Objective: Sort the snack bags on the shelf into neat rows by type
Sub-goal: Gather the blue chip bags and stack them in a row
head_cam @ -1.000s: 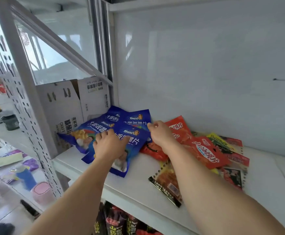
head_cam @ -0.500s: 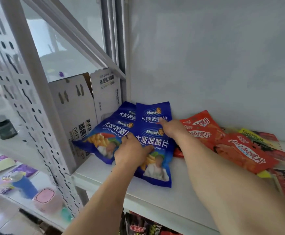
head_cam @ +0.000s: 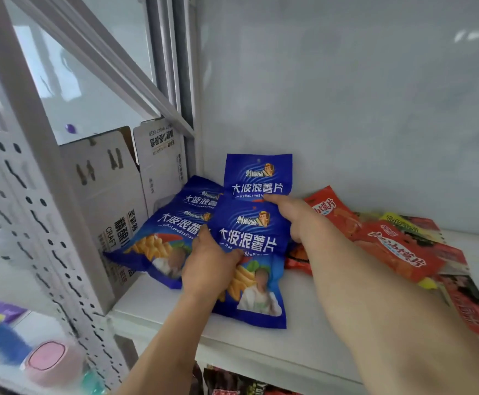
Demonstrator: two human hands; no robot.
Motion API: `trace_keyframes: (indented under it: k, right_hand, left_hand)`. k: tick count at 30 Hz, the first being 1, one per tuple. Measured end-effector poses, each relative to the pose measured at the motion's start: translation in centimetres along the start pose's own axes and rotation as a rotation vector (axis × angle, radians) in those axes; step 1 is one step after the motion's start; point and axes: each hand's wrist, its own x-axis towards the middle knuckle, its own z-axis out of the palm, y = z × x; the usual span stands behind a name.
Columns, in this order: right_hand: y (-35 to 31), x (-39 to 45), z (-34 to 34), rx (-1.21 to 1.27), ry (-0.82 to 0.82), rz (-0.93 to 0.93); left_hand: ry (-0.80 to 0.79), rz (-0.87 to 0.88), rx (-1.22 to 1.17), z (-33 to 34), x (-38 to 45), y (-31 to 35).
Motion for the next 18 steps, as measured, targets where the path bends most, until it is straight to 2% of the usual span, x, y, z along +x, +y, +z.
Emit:
trace_keyframes:
  k: [4, 10, 18]
  right_hand:
    - [-0.1, -0.3, -0.6, 0.081, 0.016, -0.023]
    - [-0.6, -1.7, -2.2, 0.216, 0.024, -0.156]
    - [-1.7, -4.4, -9.0, 0.178, 0.237, -0.373]
  left_hand:
    - [-0.083, -0.081, -0.192, -1.3, 0.5, 0.4]
    - [-0.154, -0.151, -0.312, -2.2, 0.4, 0.6]
    - [-0.265, -0.047, -0.553, 0.5, -0.9, 4.4]
